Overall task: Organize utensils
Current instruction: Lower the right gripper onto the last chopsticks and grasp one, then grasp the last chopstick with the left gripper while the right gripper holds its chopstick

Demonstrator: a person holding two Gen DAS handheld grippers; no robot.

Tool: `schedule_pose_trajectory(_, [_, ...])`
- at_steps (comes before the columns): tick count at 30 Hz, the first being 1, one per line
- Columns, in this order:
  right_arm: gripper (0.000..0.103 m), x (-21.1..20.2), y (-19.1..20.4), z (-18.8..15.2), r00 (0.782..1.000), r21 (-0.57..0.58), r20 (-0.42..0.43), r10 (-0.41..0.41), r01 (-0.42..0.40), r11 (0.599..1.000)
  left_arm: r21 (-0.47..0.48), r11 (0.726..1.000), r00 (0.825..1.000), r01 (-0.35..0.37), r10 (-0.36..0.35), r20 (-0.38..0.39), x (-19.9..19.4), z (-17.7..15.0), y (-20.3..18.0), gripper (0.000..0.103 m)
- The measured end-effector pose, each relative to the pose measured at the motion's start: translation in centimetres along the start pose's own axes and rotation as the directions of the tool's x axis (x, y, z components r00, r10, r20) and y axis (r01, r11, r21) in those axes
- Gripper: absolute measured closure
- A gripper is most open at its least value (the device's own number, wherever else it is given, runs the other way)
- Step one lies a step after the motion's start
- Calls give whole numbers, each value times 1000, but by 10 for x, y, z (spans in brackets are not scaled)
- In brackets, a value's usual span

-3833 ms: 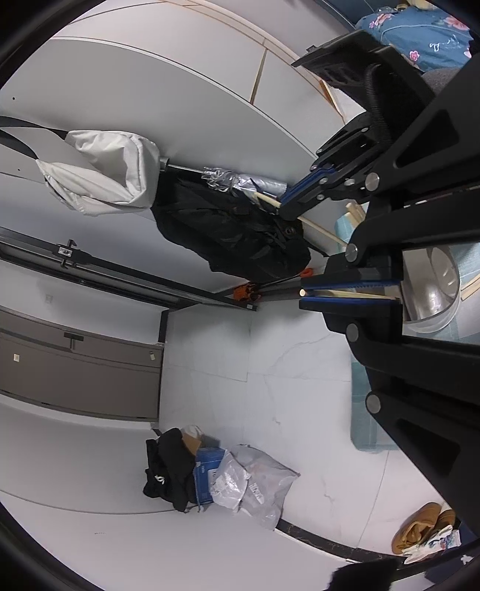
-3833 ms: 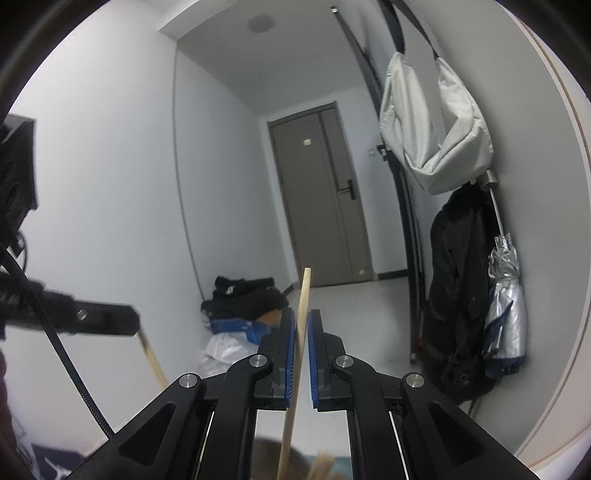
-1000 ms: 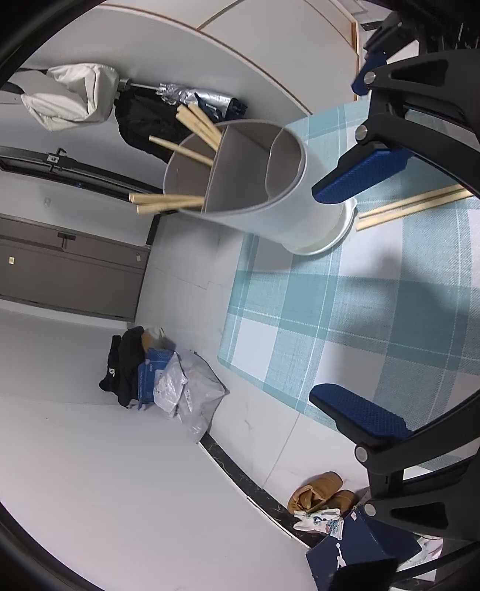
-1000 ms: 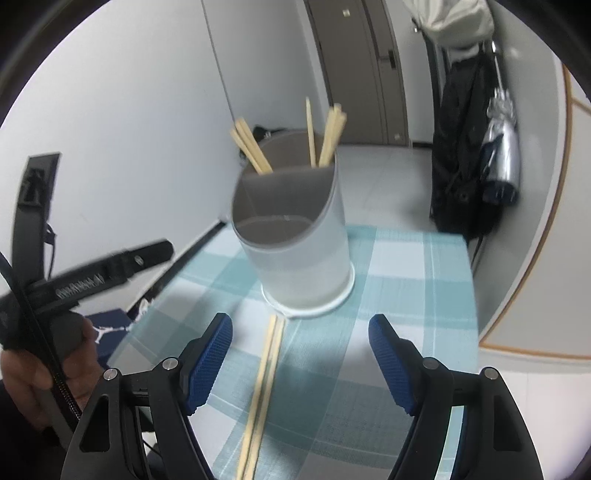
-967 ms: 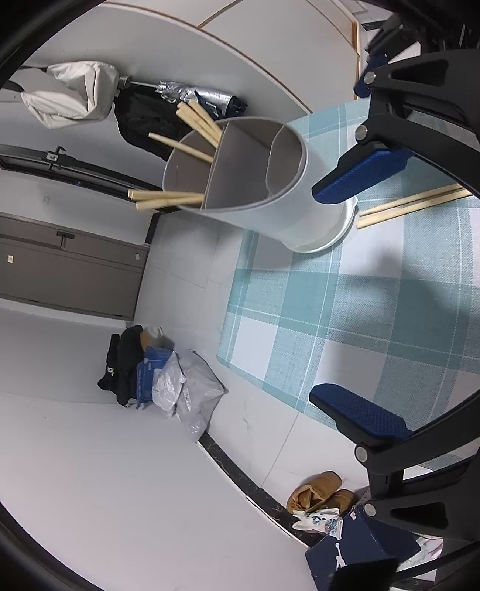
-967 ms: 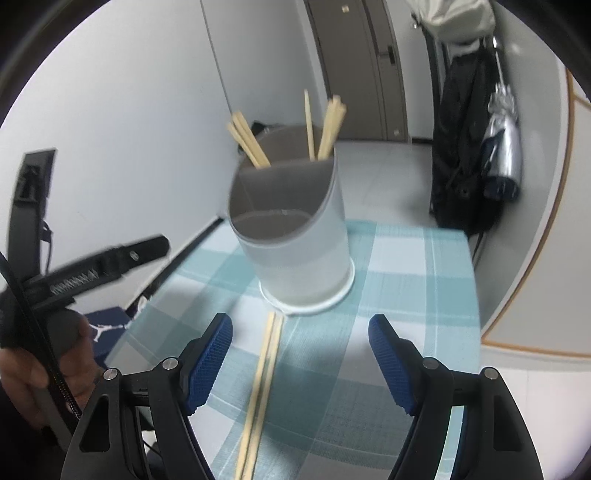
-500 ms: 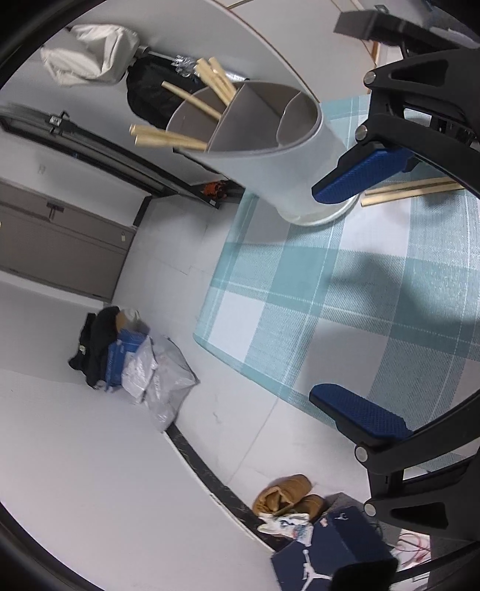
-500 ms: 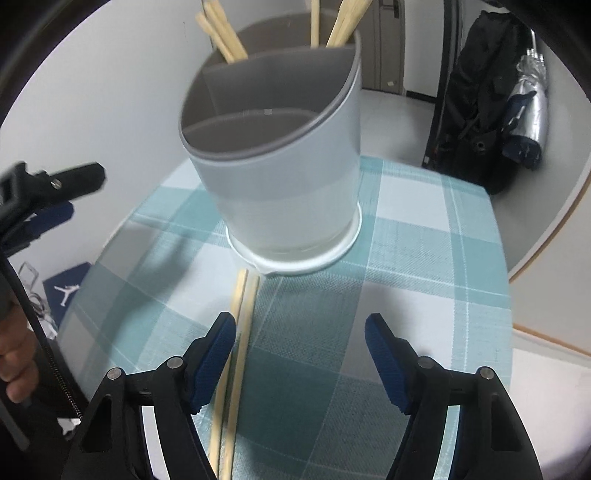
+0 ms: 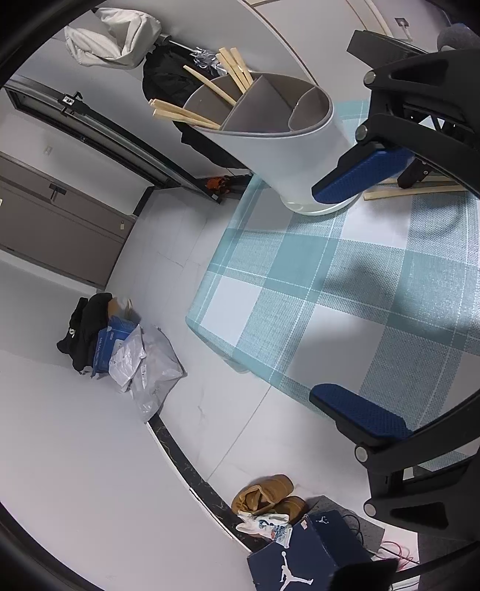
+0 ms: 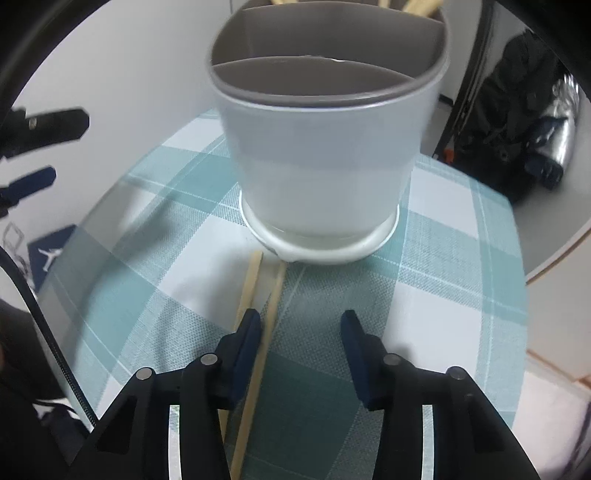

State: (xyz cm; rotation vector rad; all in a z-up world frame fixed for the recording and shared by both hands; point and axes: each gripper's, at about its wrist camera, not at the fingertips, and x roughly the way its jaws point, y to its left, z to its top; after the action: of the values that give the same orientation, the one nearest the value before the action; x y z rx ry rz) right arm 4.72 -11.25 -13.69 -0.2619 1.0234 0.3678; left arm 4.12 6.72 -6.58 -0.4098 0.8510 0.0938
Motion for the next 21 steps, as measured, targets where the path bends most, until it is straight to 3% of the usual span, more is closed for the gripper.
schedule_pose_trajectory(5, [67,3,6,5,1000,-39,-1,-7,7,999,-8,1000,1000,-5,5,0,0,1,4,7])
schedule_pose_trajectory(12, [66,11,5,15,998,-42,8,65,-65,997,38,999,1000,-4,5,-10,4,-3,1,6])
schedule_pose_trajectory(15, [80,11,1,15,997,-37,15,70,-70,997,52,999,1000,-13,14,-13,5,-4,0,6])
schedule_pose_trajectory(16, [91,10,-1,15,997,-34,13,80,-79,996,56,998,1000,-17,17,-13,6,-5,-1,6])
schedule_pose_trajectory(17, [96,11,-5,15,996,-34,11,86,-86,996,61,998,1000,-20,21,-16,6,-5,-2,6])
schedule_pose_trajectory(21, [98,10,-12,14,993,-2,9,117,-117,993,84,996,999,-32,35,-36,13,-9,-9,6])
